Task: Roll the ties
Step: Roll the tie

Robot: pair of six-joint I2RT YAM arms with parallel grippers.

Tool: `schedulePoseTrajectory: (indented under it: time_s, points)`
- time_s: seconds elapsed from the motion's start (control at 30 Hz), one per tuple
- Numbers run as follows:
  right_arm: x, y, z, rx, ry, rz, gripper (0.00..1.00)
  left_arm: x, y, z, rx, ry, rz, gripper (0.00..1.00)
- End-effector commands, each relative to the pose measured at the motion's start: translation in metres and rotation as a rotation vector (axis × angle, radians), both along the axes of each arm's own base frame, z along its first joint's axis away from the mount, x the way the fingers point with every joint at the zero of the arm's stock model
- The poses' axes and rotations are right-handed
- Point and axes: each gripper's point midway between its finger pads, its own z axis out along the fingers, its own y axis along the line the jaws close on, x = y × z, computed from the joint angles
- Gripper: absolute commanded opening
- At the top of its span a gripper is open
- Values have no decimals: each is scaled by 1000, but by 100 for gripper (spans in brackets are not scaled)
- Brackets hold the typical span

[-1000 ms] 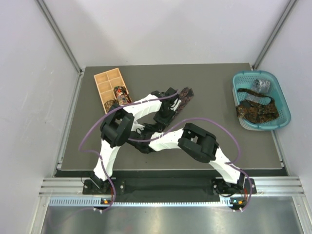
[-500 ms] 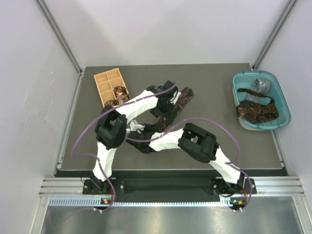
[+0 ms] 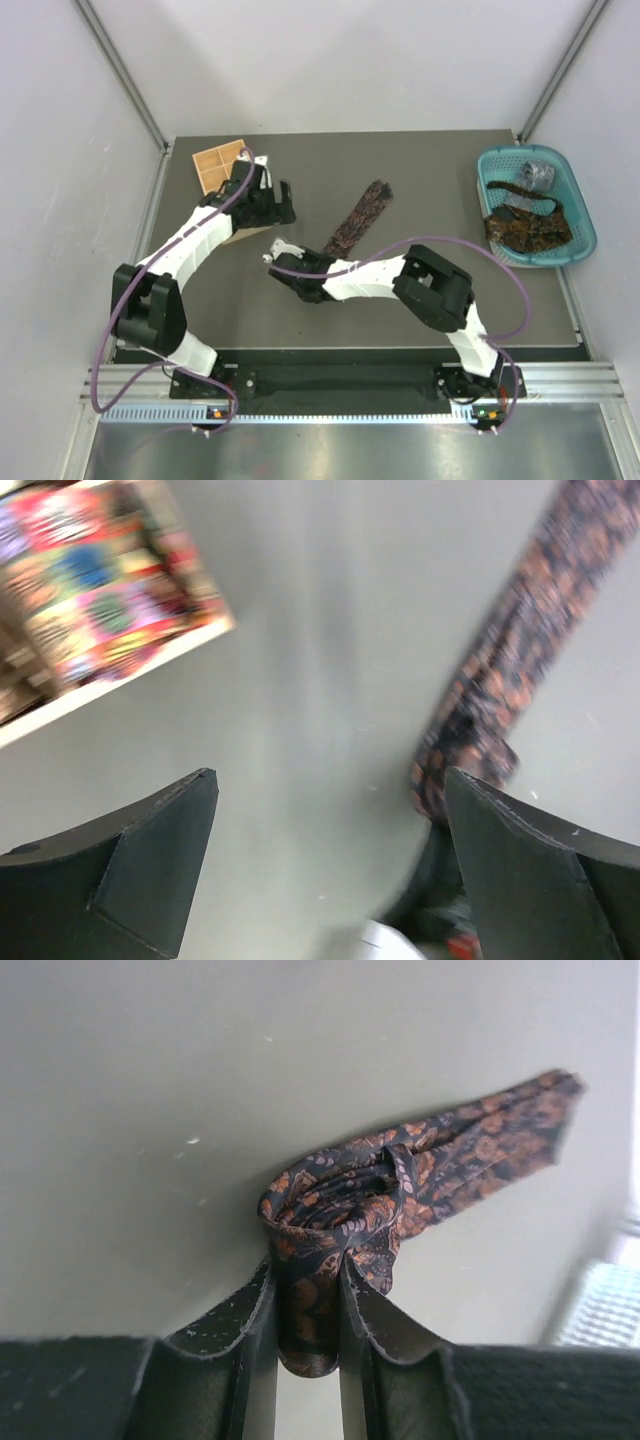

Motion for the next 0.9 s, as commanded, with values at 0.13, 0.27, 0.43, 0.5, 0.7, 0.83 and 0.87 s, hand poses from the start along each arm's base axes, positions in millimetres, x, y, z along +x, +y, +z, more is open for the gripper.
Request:
schedulePoseTrajectory:
  time_s: [0.13,0.27,0.43,0.5,0.7,0.83,0.87]
  points:
    - [-28,34,26,332,318,167,0,5,42,16,-152,-86,267,99]
    - [-27,32,30,423,427,190,0,-5,65,4,-210,-85,332,99]
    - [-29,33,30,539,628,229,0,-16,72,-4,-240,-79,332,99]
    - [-25,34,34,586,685,240,0,-18,69,-5,-239,-93,300,99]
    - [-13,24,34,687,882,206,0,-30,52,-15,-245,-124,203,97]
    - [-10,21,30,774,1048,215,1,-38,29,-23,-257,-151,111,98]
    - [-9,22,35,783,1078,219,1,-39,23,-22,-262,-163,89,98]
